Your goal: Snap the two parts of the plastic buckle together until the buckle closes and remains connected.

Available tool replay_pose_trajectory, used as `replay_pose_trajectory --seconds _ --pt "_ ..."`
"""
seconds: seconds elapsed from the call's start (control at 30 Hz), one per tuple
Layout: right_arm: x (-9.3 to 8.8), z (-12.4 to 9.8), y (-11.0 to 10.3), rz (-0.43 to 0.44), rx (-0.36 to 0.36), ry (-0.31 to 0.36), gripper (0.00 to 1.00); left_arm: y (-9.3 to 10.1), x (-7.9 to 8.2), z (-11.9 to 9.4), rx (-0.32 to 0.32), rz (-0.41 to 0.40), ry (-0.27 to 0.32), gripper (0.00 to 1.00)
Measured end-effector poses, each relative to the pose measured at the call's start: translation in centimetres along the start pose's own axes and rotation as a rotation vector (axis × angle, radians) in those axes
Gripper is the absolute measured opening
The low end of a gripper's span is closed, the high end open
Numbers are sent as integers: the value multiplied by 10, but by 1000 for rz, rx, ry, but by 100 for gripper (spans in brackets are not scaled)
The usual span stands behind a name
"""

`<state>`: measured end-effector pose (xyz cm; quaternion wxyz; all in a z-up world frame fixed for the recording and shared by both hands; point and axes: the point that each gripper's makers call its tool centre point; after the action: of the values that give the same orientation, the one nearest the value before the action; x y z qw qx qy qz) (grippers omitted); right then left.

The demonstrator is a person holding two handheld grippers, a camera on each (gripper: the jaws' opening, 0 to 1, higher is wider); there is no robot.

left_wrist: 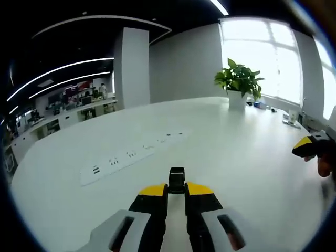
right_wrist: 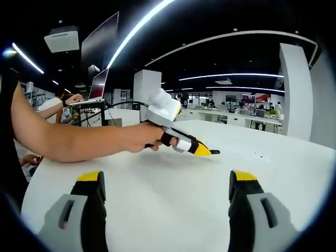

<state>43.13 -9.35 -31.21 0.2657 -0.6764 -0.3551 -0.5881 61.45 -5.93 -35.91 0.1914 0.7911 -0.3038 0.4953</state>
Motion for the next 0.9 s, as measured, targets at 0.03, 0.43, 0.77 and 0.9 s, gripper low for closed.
replay_pose_trajectory --seconds 0.03,0.43,0.77,0.9 --pt "-1 0 0 0 0 -3 99 0 1 1 -1 0 -2 10" --pt "-4 1 1 0 4 -14 99 -7 9 13 -3 -1 -9 10" --pt "-5 2 1 -2 7 -18 99 -14 13 21 -1 -12 -16 10" --pt "-6 2 1 -1 8 -20 99 -14 14 26 -3 -12 -22 10"
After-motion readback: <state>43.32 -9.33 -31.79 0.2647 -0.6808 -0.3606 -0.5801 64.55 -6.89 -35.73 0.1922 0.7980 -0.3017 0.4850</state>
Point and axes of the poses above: the point that each gripper's makers call its tool centre point, and the gripper's own axes: z roughly forward along the fingers, y roughly to its right, x roughly out of its top, and after that the axes turned 5 degrees about x, right-handed
